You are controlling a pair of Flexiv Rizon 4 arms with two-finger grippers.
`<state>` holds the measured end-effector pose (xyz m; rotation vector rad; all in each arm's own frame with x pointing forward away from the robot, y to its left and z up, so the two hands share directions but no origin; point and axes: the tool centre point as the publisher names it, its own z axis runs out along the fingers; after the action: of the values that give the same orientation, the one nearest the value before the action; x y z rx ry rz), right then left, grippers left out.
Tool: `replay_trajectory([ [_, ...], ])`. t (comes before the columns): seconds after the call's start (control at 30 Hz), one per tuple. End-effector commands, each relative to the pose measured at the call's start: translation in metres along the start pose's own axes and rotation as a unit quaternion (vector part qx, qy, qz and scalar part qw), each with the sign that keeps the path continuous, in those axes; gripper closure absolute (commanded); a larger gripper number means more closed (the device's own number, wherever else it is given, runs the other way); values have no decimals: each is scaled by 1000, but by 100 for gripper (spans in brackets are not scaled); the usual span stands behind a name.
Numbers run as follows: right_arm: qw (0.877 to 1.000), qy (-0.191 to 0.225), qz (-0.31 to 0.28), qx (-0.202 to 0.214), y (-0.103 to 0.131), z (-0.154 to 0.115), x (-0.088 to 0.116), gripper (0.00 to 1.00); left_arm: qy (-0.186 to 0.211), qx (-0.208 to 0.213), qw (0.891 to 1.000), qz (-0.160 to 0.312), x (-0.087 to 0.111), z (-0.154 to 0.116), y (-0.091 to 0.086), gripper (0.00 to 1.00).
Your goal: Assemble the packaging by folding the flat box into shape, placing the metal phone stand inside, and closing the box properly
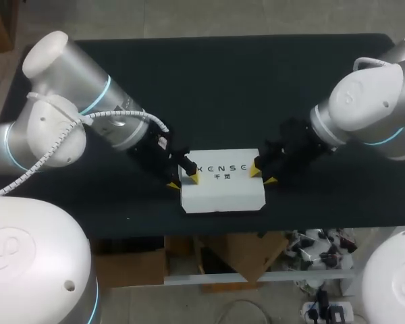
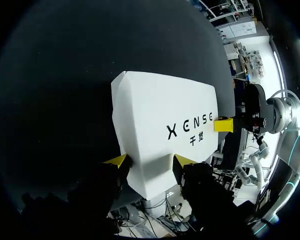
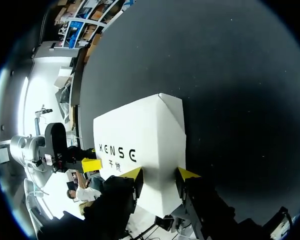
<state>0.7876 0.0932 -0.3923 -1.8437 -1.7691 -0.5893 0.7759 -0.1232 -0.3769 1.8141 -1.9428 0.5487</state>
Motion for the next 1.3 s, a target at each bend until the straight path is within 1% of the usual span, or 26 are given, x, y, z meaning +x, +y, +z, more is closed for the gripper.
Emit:
replay_trajectory([
  [0.03,1000,4,-5,-4,0,3,3,56,3,9,1000,8,3,3,5,43],
  [0.17,1000,4,-8,-6,0,1,3,55,0,13,1000,13,2,4,5,43],
  [0.2,1000,4,-8,-6,0,1,3,55,1,15,1000,17,1,4,5,44],
  [0.5,1000,2,-9,-7,1,0,1,54,-2,27,999,29,-5,5,5,46],
  [0.7,1000,1,-13,-11,0,-2,-1,53,-4,34,999,37,-6,5,4,44],
  [0.9,1000,-1,-14,-13,0,-3,-2,52,-9,37,999,37,-8,3,2,43],
  [1.3,1000,-2,-18,-19,-1,-7,-1,54,-14,42,998,37,-11,-4,-3,46],
])
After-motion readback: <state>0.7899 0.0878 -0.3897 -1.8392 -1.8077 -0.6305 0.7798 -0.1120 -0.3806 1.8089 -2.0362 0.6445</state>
